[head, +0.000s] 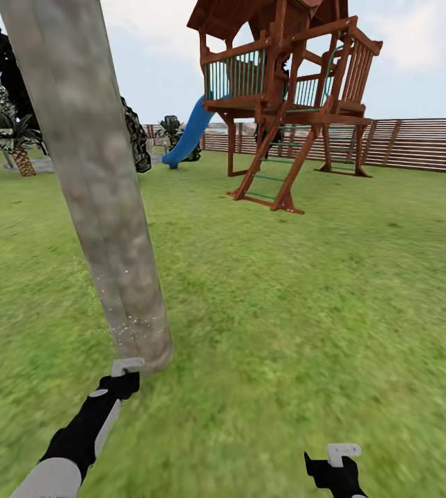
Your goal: In the garden, pick up the pesticide atomizer on the floor and spray pesticide onto both trees until each tree trunk is fully covered.
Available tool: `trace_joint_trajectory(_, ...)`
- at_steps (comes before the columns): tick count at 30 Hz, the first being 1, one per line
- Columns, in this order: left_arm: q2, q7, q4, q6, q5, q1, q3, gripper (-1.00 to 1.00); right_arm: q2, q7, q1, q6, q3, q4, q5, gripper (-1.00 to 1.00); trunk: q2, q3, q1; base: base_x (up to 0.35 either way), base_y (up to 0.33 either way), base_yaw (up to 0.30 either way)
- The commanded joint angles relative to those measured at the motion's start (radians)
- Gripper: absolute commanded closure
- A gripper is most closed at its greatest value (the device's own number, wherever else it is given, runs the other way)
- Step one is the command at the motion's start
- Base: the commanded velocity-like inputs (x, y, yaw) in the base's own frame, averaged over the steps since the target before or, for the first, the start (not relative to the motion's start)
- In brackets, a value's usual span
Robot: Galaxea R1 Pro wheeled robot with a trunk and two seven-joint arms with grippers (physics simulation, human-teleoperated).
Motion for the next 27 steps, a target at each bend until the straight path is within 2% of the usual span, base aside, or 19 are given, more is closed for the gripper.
trace_joint_trajectory(1,-0.009,-0.001,-0.079,0.009,0.002,0.0,0.0,1.0,0.0,0.0,0.0,0.0,0.0,0.0,0.0,-1.0,0.0,0.0,0.0,0.0,0.0,0.0)
trace_joint_trajectory(2,-0.011,-0.001,-0.116,0.015,-0.001,0.001,0.001,1.0,0.0,0.001,0.0,0.0,0.0,0.0,0.0,-1.0,0.0,0.0,0.0,0.0,0.0,0.0)
trace_joint_trajectory(5,0.009,0.0,-0.182,0.043,0.002,0.001,0.016,1.0,0.0,0.001,0.0,0.0,0.0,0.0,0.0,-1.0,0.0,0.0,0.0,0.0,0.0,0.0)
trace_joint_trajectory(6,0.017,-0.001,-0.234,0.064,0.003,0.006,0.058,1.0,0.0,0.001,0.0,0.0,0.0,0.0,0.0,-1.0,0.0,0.0,0.0,0.0,0.0,0.0)
trace_joint_trajectory(7,0.019,-0.002,-0.273,0.101,0.003,0.01,0.084,1.0,0.0,0.001,0.0,0.0,0.0,0.0,0.0,-1.0,0.0,0.0,0.0,0.0,0.0,0.0)
trace_joint_trajectory(9,0.013,-0.003,-0.316,0.149,0.001,0.014,0.086,1.0,0.0,0.001,0.0,0.0,0.0,0.0,0.0,-1.0,0.0,0.0,0.0,0.0,0.0,0.0)
trace_joint_trajectory(10,0.007,-0.004,-0.331,0.16,0.0,0.014,0.076,1.0,0.0,0.001,0.0,0.0,0.0,0.0,0.0,-1.0,0.0,0.0,0.0,0.0,0.0,0.0)
trace_joint_trajectory(12,0.003,-0.002,-0.344,0.175,-0.001,0.011,-0.041,1.0,0.0,0.001,0.0,0.0,0.0,0.0,0.0,-1.0,0.0,0.0,0.0,0.0,0.0,0.0)
trace_joint_trajectory(13,0.004,-0.001,-0.356,0.183,0.0,0.01,-0.06,1.0,0.0,0.001,0.0,0.0,0.0,0.0,0.0,-1.0,0.0,0.0,0.0,0.0,0.0,0.0)
trace_joint_trajectory(14,0.007,-0.001,-0.366,0.193,0.002,0.009,-0.063,1.0,0.0,0.001,0.0,0.0,0.0,0.0,0.0,-1.0,0.0,0.0,0.0,0.0,0.0,0.0)
trace_joint_trajectory(15,0.016,-0.002,-0.374,0.203,0.005,0.007,-0.049,1.0,0.0,0.001,0.0,0.0,0.0,0.0,0.0,-1.0,0.0,0.0,0.0,0.0,0.0,0.0)
trace_joint_trajectory(17,0.037,-0.011,-0.383,0.216,0.007,0.003,0.063,1.0,0.0,0.001,0.0,0.0,0.0,0.0,0.0,-1.0,0.0,0.0,0.0,0.0,0.0,0.0)
trace_joint_trajectory(18,0.05,-0.012,-0.392,0.228,0.008,0.003,0.08,1.0,0.0,0.001,0.0,0.0,0.0,0.0,0.0,-1.0,0.0,0.0,0.0,0.0,0.0,0.0)
trace_joint_trajectory(20,0.058,-0.016,-0.42,0.253,0.008,0.01,0.085,1.0,0.0,0.001,0.0,0.0,0.0,0.0,0.0,-1.0,0.0,0.0,0.0,0.0,0.0,0.0)
trace_joint_trajectory(22,0.055,-0.05,-0.447,0.27,0.004,0.014,-0.031,1.0,0.0,0.001,0.006,0.0,0.0,0.0,0.0,-1.0,0.0,0.0,0.0,0.0,0.0,0.0)
trace_joint_trajectory(23,0.053,-0.055,-0.457,0.289,0.005,0.014,-0.069,1.0,0.0,0.001,0.007,0.0,0.0,0.0,0.0,-1.0,0.0,0.0,0.0,0.0,0.0,0.0)
trace_joint_trajectory(25,0.051,-0.06,-0.488,0.329,0.009,0.014,-0.109,1.0,0.0,0.001,0.007,0.0,0.0,0.0,0.0,-1.0,0.0,0.0,0.0,0.0,0.0,0.0)
trace_joint_trajectory(27,0.062,-0.085,-0.5,0.346,0.011,0.014,-0.122,1.0,0.0,0.001,0.008,0.0,0.0,0.0,-0.001,-1.0,0.0,0.0,0.0,0.0,0.0,0.0)
